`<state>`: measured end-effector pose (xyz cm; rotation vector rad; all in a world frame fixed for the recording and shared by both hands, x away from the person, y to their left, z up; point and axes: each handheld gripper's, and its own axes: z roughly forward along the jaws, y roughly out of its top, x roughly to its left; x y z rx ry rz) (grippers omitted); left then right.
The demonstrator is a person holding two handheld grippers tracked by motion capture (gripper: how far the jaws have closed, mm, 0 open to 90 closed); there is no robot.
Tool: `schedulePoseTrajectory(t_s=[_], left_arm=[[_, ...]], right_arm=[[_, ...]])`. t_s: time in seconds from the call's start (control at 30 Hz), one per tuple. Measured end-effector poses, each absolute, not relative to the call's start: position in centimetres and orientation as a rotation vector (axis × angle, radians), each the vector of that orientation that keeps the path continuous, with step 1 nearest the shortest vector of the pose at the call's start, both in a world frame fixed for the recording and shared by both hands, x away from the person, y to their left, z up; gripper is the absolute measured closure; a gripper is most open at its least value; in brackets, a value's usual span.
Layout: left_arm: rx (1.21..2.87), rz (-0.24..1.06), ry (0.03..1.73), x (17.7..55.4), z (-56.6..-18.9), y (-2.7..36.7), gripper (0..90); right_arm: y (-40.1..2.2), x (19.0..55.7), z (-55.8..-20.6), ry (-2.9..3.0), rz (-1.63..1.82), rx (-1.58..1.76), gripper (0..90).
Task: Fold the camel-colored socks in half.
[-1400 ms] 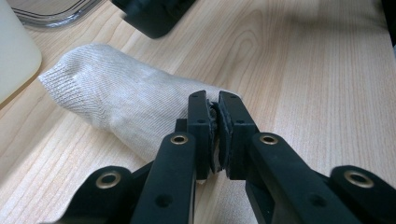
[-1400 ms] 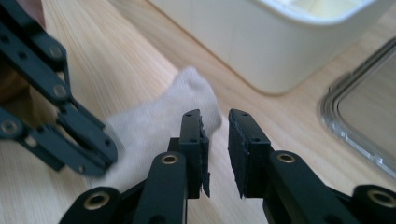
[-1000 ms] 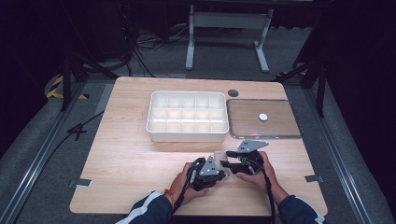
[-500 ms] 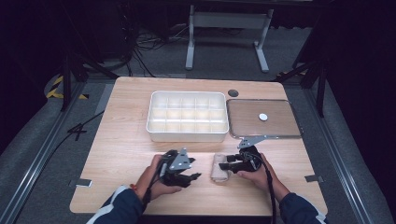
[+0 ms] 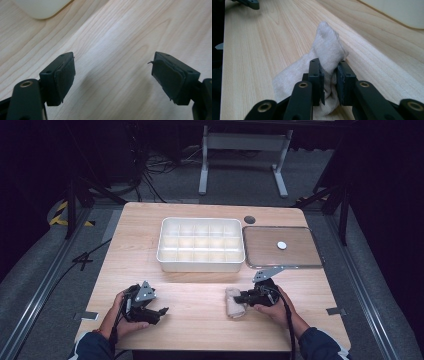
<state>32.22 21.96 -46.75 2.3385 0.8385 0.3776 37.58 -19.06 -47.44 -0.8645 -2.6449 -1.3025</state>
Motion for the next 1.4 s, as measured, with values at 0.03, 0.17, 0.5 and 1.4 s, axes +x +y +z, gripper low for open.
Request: schedulePoseTrajectory(t_s=[0.03,0.17,0.5,1.4], left_arm=[[2.344,0.388,0.838,32.4,-46.8,22.0,19.4],[2.350,0.366,0.837,32.6,-47.3,21.6,17.9],[2.291,0.316,0.896,32.6,-47.8,21.7,14.5],[2.282,0.313,0.844,33.5,-48.4,21.8,3.6]], right_arm=[[-19.2,37.5,-47.4,-2.649,-1.314,-0.863,77.3],[-19.3,37.1,-47.0,-2.681,-1.346,-0.847,78.0],[-20.3,36.3,-45.6,-2.763,-1.431,-0.849,78.1],[-23.4,36.3,-42.9,-2.790,-1.653,-0.937,78.2]])
